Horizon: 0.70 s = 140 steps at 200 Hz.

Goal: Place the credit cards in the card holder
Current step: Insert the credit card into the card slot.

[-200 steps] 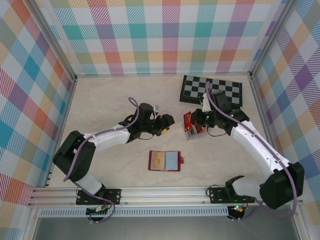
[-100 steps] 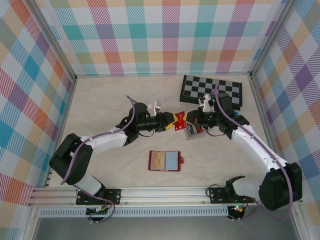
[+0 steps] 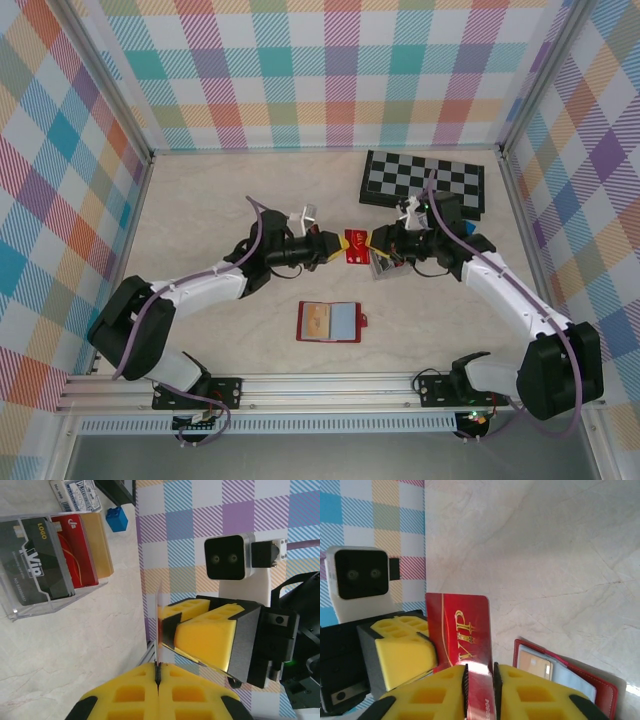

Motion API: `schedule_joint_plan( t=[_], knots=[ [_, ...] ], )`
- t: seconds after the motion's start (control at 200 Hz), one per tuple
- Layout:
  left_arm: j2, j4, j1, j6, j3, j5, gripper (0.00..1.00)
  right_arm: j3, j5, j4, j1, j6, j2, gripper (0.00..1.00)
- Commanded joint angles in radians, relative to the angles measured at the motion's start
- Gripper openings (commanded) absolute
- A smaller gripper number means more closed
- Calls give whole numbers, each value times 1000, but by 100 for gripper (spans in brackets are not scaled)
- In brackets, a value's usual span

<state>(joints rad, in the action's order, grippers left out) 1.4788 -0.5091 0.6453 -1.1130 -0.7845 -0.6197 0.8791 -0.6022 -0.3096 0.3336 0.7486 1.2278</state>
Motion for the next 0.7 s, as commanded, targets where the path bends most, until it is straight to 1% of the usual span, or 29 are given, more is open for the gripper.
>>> schedule_joint_plan(
  t=[0.0, 0.03, 0.095, 0.17, 0.21, 0.255, 0.375, 0.45, 0.545, 0.695],
  knots=[
    [-65, 152, -5, 91, 37, 21, 0, -42, 56, -68, 12, -29, -7, 41],
    [-84, 216, -4, 123, 48, 41, 0, -53, 90, -99, 27, -46, -10, 45],
    [-119, 356, -4, 186, 78, 83, 0, -65, 183, -182, 82, -84, -3, 49],
    [-157, 431, -3, 216, 137, 107, 0, -73, 309, -264, 167, -87, 24, 53],
    [-173, 440, 0, 223, 171, 102, 0, -83, 349, -276, 212, -79, 42, 55],
    [-191, 448, 9, 230, 205, 102, 0, -94, 365, -272, 256, -63, 64, 56],
    [-224, 496, 40, 249, 259, 145, 0, -118, 394, -232, 351, -10, 121, 60],
    [-234, 495, 56, 249, 279, 164, 0, -108, 447, -252, 393, 9, 161, 62],
    [-232, 475, 73, 246, 293, 176, 0, -93, 495, -281, 414, 9, 208, 62],
    [-212, 436, 98, 248, 292, 184, 0, -104, 471, -244, 427, 10, 241, 59]
  ],
)
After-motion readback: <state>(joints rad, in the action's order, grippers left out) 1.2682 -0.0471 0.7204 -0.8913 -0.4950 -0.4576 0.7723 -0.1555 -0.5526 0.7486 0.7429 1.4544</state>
